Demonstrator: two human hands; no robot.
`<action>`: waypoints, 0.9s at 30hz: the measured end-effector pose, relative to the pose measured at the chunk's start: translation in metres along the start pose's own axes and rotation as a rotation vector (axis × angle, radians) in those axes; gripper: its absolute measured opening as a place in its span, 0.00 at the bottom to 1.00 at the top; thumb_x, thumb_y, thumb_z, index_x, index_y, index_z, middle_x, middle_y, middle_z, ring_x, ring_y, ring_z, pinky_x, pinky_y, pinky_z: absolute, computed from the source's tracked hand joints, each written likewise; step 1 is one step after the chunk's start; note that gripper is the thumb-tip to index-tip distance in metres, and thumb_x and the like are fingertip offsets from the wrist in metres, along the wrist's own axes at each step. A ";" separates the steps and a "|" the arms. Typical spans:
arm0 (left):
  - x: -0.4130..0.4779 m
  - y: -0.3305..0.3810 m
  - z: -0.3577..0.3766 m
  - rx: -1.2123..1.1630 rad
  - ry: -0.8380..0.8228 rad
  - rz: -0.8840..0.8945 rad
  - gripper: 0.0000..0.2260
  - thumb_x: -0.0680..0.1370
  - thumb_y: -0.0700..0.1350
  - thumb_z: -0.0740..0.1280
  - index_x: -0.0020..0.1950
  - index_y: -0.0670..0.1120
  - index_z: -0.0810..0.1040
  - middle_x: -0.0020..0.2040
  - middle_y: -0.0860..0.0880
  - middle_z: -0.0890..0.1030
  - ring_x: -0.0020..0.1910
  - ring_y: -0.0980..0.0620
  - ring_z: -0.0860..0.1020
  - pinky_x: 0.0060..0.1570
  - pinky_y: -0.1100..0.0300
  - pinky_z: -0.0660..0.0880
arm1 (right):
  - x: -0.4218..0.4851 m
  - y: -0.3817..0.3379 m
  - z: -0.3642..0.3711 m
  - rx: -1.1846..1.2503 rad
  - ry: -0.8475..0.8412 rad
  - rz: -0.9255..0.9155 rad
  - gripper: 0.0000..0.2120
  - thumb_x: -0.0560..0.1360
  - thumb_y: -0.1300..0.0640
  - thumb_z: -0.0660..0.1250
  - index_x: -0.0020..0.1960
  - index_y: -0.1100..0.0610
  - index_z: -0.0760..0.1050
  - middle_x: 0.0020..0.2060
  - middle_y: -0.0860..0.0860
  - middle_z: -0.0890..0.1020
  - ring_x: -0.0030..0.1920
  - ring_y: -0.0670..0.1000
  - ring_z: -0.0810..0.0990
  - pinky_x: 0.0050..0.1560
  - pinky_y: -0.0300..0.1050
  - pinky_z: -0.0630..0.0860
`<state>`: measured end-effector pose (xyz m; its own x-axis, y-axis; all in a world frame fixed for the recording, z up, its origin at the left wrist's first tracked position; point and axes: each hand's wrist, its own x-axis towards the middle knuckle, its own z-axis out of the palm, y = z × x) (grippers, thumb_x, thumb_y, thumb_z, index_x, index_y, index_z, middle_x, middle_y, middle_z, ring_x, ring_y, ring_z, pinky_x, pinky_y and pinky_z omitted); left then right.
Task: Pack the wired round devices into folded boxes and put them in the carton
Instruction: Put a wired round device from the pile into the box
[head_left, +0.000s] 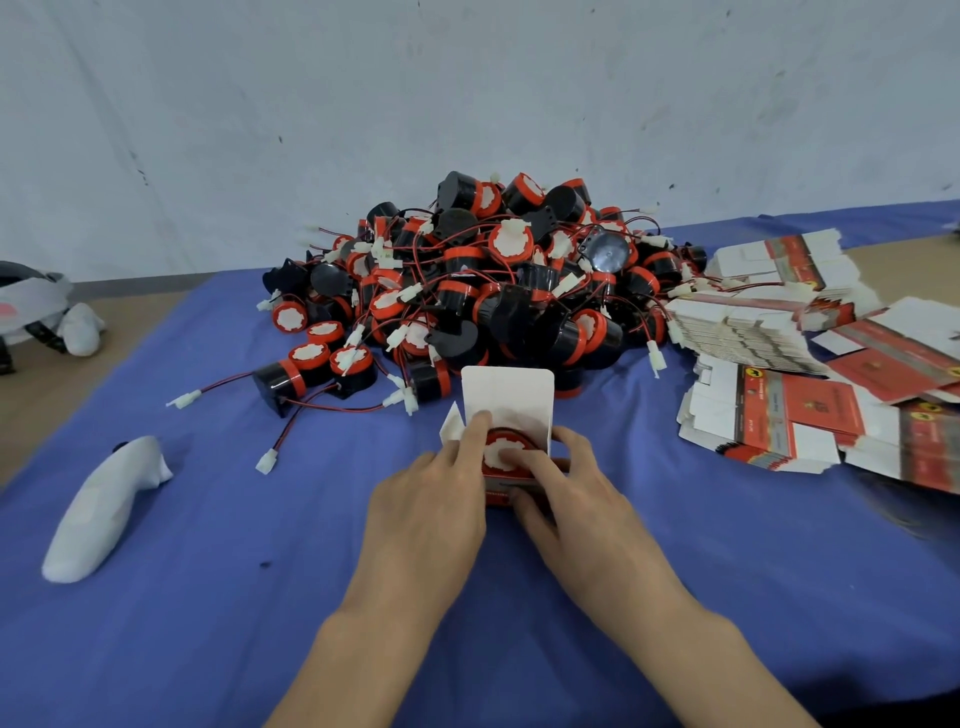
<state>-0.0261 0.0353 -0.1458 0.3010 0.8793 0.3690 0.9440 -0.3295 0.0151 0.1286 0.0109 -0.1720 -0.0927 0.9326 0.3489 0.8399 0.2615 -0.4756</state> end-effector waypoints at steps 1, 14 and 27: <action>-0.001 0.001 -0.001 -0.013 0.000 -0.014 0.26 0.82 0.44 0.56 0.79 0.54 0.53 0.55 0.57 0.78 0.39 0.57 0.72 0.25 0.65 0.53 | 0.000 0.000 0.000 0.003 -0.002 -0.004 0.18 0.83 0.50 0.60 0.73 0.41 0.66 0.74 0.43 0.58 0.60 0.46 0.77 0.46 0.35 0.73; 0.003 0.015 -0.003 -0.057 0.151 0.194 0.19 0.80 0.45 0.53 0.63 0.45 0.79 0.56 0.50 0.83 0.57 0.48 0.80 0.72 0.43 0.65 | -0.001 0.002 -0.002 0.034 -0.027 -0.038 0.19 0.83 0.50 0.60 0.74 0.46 0.66 0.77 0.44 0.57 0.60 0.45 0.77 0.49 0.38 0.78; 0.025 0.026 -0.004 -0.017 0.102 0.076 0.25 0.83 0.52 0.44 0.50 0.49 0.80 0.44 0.53 0.83 0.52 0.50 0.77 0.76 0.38 0.53 | 0.000 0.005 -0.002 0.047 -0.047 -0.057 0.21 0.83 0.52 0.61 0.75 0.49 0.66 0.77 0.46 0.58 0.54 0.48 0.78 0.48 0.45 0.80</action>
<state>0.0055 0.0479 -0.1327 0.3557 0.8121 0.4625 0.9163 -0.4006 -0.0013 0.1341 0.0116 -0.1734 -0.1658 0.9262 0.3386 0.8067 0.3249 -0.4937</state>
